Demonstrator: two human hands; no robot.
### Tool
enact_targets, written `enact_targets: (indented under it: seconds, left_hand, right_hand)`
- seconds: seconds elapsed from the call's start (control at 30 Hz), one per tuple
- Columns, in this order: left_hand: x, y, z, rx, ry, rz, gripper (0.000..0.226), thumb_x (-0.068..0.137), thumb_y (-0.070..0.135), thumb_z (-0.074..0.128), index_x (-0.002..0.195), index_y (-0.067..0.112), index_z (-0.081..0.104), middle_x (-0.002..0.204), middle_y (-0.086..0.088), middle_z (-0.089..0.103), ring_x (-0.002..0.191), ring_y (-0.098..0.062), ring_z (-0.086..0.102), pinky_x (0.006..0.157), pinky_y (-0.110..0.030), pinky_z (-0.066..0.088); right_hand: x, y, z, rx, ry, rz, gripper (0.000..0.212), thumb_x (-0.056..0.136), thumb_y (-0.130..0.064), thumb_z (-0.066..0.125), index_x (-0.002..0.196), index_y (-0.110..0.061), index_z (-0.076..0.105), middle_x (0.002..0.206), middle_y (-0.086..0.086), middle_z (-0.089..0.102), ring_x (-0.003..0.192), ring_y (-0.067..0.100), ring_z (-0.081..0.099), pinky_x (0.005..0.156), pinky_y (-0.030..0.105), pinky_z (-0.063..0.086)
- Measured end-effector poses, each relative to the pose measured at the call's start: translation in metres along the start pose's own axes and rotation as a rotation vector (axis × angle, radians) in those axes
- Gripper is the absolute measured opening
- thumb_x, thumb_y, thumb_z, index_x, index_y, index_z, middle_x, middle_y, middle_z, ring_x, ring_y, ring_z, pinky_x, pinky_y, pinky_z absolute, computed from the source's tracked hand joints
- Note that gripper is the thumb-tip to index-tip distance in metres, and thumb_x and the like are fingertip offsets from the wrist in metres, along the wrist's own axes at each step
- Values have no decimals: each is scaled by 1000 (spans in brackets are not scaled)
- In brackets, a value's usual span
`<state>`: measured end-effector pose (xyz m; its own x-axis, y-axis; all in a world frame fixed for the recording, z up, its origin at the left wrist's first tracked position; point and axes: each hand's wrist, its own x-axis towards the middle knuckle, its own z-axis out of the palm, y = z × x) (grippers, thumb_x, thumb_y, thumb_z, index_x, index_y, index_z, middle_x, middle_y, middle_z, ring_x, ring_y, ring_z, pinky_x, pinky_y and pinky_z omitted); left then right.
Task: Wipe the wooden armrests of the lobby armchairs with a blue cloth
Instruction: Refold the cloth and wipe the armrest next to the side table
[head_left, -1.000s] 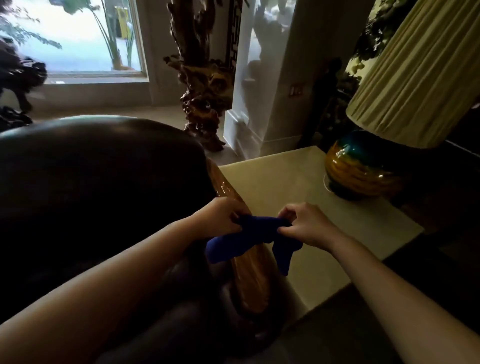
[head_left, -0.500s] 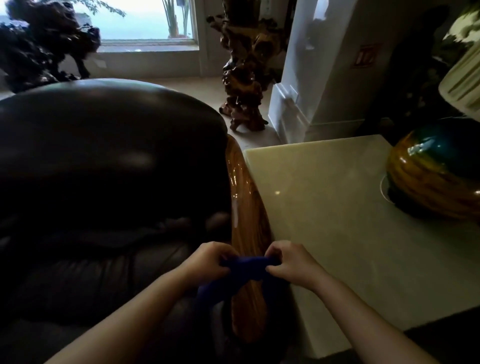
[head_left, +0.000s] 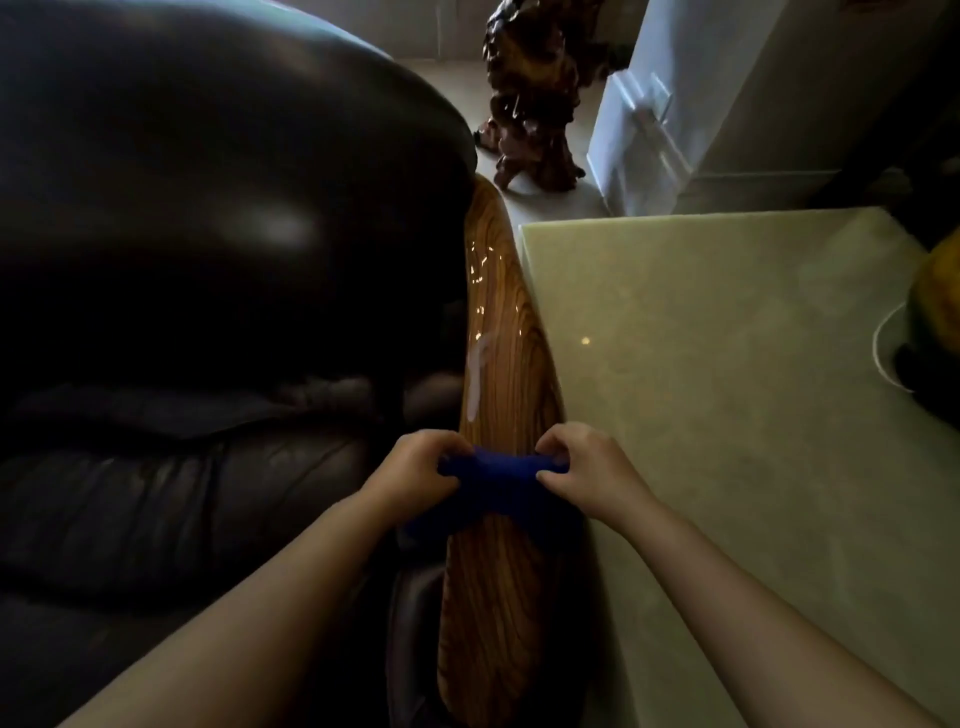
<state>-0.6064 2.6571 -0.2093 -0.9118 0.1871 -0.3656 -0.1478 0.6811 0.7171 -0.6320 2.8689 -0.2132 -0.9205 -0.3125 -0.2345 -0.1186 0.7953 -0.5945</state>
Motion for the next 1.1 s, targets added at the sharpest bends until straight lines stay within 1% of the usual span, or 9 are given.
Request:
enact_targets:
  seconds: [0.13, 0.2, 0.3, 0.37, 0.4, 0.47, 0.57, 0.97, 1.1]
  left_hand:
    - [6, -23, 5, -63, -6, -25, 37, 80, 5, 61, 111, 24, 58, 118, 5, 56, 108, -8, 52, 87, -25, 46]
    - [4, -28, 6, -119, 8, -23, 36, 79, 8, 63, 111, 25, 59, 116, 6, 58, 108, -9, 54, 90, -26, 47]
    - [0, -32, 23, -150, 365, 15, 38, 85, 21, 58, 123, 23, 52, 127, 4, 54, 119, -10, 48, 98, -27, 39]
    - [0, -30, 44, -90, 602, -1, 45, 92, 32, 41, 137, 29, 33, 149, 6, 31, 137, -6, 23, 110, -31, 22]
    - [3, -28, 57, -55, 635, -14, 50, 93, 38, 31, 141, 34, 19, 155, 8, 13, 141, -4, 7, 114, -34, 11]
    - [12, -24, 84, 26, 585, -33, 54, 91, 45, 15, 139, 43, -9, 153, 14, -17, 140, -1, -16, 116, -39, -4]
    - [33, -27, 106, 101, 580, -105, 56, 89, 46, 8, 134, 42, -25, 148, 13, -29, 138, -3, -25, 117, -46, -2]
    - [162, -14, 37, 119, 662, -10, 57, 91, 41, 12, 138, 36, -20, 152, 6, -22, 141, -10, -19, 115, -47, -5]
    - [212, 2, 0, 142, 585, -13, 62, 95, 37, 24, 137, 35, -21, 155, 1, -21, 141, -15, -20, 115, -56, -1]
  right_hand:
    - [3, 20, 16, 69, 40, 24, 29, 76, -16, 70, 103, -19, 61, 103, -1, 58, 85, 8, 56, 73, 18, 44]
    - [-2, 22, 21, 101, 165, 41, 29, 78, -18, 68, 106, -17, 61, 106, 2, 59, 87, 9, 56, 75, 19, 42]
    - [-13, 16, 40, 1, 501, 51, 39, 88, -31, 50, 124, -16, 51, 131, 8, 52, 121, 21, 46, 97, 29, 36]
    - [-15, 6, 58, -55, 562, 49, 51, 91, -38, 34, 139, -21, 32, 150, 8, 30, 140, 22, 21, 111, 42, 21]
    - [-12, 3, 68, -67, 542, 45, 55, 91, -41, 28, 143, -24, 22, 154, 7, 19, 142, 21, 10, 113, 45, 14]
    - [-4, -1, 87, -97, 481, 65, 59, 91, -45, 22, 145, -25, 7, 155, 7, 4, 143, 22, 1, 113, 51, 11]
    - [12, 2, 104, -176, 474, 137, 62, 92, -45, 24, 146, -21, 4, 154, 9, 4, 143, 27, 7, 111, 58, 21]
    - [142, 7, 53, -215, 521, 75, 60, 93, -40, 23, 145, -26, -2, 156, 11, 1, 144, 26, 3, 110, 52, 21]
    - [192, -2, 30, -175, 486, 144, 60, 94, -40, 25, 144, -31, -5, 157, 12, -7, 144, 24, -2, 112, 58, 17]
